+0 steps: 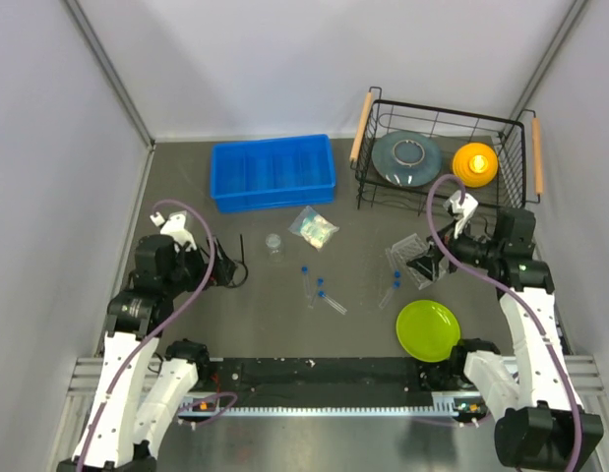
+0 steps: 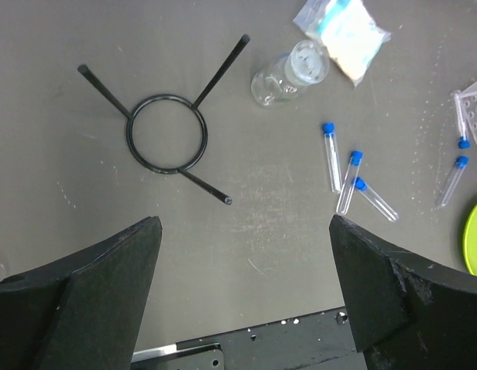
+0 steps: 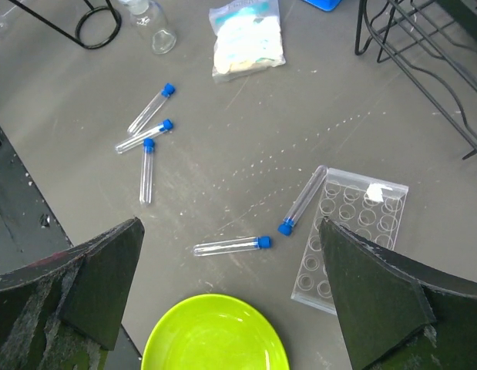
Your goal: Organize the chemistry lab equipment
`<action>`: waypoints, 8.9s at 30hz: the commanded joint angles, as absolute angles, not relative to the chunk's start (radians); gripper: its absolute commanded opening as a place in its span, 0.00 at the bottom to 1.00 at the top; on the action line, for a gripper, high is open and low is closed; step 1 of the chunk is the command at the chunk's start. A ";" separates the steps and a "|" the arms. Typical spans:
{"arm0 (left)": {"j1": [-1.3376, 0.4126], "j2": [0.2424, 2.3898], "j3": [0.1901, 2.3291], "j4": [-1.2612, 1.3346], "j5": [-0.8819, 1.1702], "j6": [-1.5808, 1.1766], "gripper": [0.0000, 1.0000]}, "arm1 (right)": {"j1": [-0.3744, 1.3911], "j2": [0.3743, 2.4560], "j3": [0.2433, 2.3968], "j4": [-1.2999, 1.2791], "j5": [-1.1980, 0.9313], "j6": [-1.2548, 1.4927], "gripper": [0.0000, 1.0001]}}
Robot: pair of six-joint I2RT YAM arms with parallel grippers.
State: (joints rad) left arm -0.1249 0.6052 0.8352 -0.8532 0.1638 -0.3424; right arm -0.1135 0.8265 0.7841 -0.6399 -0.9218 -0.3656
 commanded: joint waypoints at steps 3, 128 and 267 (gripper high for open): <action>-0.121 0.641 0.805 -0.847 0.164 -0.368 0.94 | -0.110 0.798 0.741 -0.549 -0.936 -0.399 0.99; -0.178 2.097 2.131 -0.776 -0.305 -0.121 0.00 | -0.110 0.769 0.689 -0.508 -0.808 -0.411 0.99; -0.499 1.662 1.290 -0.672 -0.075 -0.253 0.22 | -0.138 0.776 0.640 -0.502 -0.930 -0.486 0.99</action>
